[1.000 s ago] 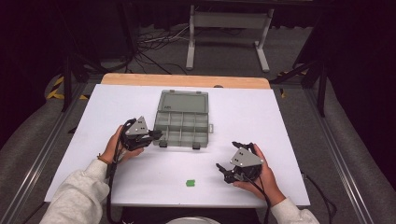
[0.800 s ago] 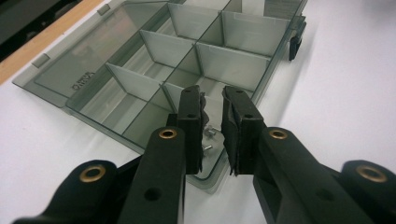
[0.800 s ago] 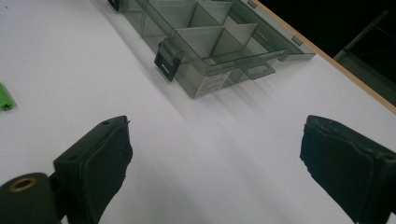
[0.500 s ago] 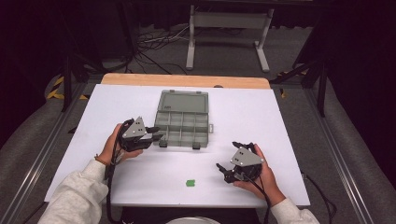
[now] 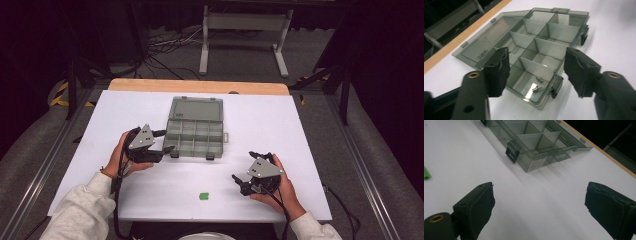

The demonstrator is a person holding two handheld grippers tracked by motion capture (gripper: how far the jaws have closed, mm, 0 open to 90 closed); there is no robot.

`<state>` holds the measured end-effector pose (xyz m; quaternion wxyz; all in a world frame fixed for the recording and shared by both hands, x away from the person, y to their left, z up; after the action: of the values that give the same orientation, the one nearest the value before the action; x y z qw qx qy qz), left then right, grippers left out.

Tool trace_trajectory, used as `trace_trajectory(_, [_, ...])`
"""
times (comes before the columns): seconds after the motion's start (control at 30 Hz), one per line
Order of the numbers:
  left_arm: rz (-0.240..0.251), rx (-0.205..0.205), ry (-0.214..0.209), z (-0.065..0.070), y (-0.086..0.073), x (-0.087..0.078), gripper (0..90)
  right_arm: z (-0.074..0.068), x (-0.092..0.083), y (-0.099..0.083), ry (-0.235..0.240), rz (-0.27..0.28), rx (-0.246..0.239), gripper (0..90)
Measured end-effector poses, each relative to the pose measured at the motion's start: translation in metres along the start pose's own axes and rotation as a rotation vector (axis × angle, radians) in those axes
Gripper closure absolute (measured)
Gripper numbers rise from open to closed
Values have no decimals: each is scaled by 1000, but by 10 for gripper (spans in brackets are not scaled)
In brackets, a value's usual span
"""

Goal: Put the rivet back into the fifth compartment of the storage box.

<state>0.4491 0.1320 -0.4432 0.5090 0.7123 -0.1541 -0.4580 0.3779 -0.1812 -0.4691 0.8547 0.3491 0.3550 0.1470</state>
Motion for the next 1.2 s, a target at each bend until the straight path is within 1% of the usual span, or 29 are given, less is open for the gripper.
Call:
trace_trajectory(0.07, [9, -17, -1, 0, 1, -1, 318, 1, 0, 0, -5, 1, 2, 95])
trace_trajectory(0.1, [12, -16, 8, -1, 1, -1, 288, 1, 0, 0, -5, 1, 4, 95])
trace_trajectory(0.27, [28, -30, 17, -1, 2, -5, 176, 2, 0, -1, -7, 1, 15, 94])
trace_trajectory(0.33, [30, -28, 21, -1, 3, -6, 141, 2, 0, -1, -8, 1, 16, 94])
trace_trajectory(0.4, [41, -37, 18, -1, 3, -9, 126, 3, 0, -1, -8, 0, 19, 94])
trace_trajectory(0.47, [48, -37, 27, -1, 3, -13, 93, 3, -1, -1, -11, 1, 19, 94])
trace_trajectory(0.5, [56, -35, 22, 0, 4, -16, 85, 3, -1, -1, -10, 2, 20, 94])
trace_trajectory(0.57, [64, -33, 22, 1, 4, -19, 80, 4, -1, -1, -11, 2, 21, 94])
trace_trajectory(0.6, [67, -29, 31, 1, 4, -21, 78, 4, -1, -1, -14, 3, 22, 94])
trace_trajectory(0.63, [69, -22, 31, 1, 4, -24, 69, 4, -1, -1, -15, 4, 24, 95])
trace_trajectory(0.7, [78, -26, 34, 1, 3, -28, 67, 4, -1, -1, -16, 4, 24, 95])
trace_trajectory(0.77, [86, -33, 28, 1, 2, -32, 64, 5, -1, -1, -16, 4, 26, 95])
trace_trajectory(0.8, [83, -31, 33, 1, 1, -34, 61, 5, -1, -2, -16, 3, 26, 95])
trace_trajectory(0.83, [91, -34, 42, 1, -1, -38, 59, 5, -1, -2, -16, 4, 27, 95])
trace_trajectory(0.97, [93, -29, 57, 2, -5, -43, 53, 5, -2, -1, -15, 5, 30, 95])
trace_trajectory(1.2, [91, -42, 53, 6, -19, -51, 50, 6, -2, -1, -16, 7, 32, 95])
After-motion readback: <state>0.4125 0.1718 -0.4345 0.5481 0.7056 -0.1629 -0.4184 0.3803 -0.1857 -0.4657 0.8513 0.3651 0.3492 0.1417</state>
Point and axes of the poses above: each handheld gripper's, and its own axes: x roughly forward along the jaws, y roughly out of its top, z roughly to its right, the point moved 6 cm from there along x, roughly forward along the jaws, and after that the axes turned 12 degrees about -x, right-handed, at the moved point
